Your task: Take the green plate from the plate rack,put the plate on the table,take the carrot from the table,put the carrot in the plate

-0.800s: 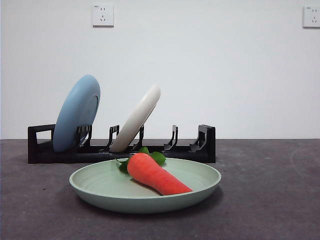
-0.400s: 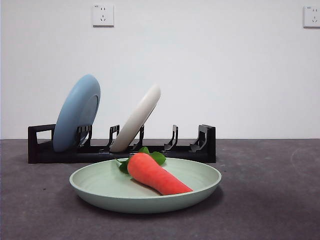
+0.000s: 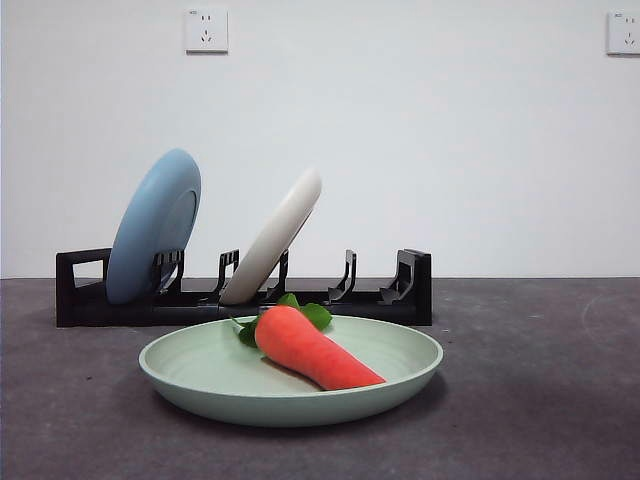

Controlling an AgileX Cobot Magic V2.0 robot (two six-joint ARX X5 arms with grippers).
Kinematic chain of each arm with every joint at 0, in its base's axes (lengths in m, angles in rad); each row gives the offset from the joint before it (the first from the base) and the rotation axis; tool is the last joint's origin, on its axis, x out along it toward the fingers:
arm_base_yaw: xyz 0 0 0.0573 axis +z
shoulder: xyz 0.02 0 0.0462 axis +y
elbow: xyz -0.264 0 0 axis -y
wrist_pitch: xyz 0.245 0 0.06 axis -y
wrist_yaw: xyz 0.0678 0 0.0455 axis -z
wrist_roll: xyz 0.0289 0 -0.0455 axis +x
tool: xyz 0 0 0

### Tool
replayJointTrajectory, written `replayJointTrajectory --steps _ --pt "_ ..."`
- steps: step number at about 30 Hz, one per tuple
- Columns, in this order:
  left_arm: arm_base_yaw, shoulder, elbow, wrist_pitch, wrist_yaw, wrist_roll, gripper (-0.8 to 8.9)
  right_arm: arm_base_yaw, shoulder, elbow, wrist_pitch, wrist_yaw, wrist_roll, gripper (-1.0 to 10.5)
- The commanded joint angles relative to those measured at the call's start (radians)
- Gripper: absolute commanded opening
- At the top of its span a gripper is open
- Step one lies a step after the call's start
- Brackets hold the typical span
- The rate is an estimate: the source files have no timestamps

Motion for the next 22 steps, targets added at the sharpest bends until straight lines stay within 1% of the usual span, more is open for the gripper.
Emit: replayJointTrajectory --steps 1,5,8,22 --pt "0.003 -0.004 -0.010 -0.007 -0.003 -0.006 -0.01 0.002 -0.013 -0.015 0.001 0.003 0.015 0.0" --pt "0.003 -0.004 -0.010 -0.007 -0.003 -0.006 -0.01 0.002 -0.023 -0.015 0.002 0.001 0.020 0.0" --pt "0.003 -0.004 -0.010 -0.007 -0.003 -0.006 -0.01 0.002 -0.023 -0.015 0.003 -0.002 0.047 0.0" --pt "0.003 -0.004 -0.010 -0.007 -0.003 -0.006 -0.01 0.001 -0.022 -0.014 0.003 -0.001 0.047 0.0"
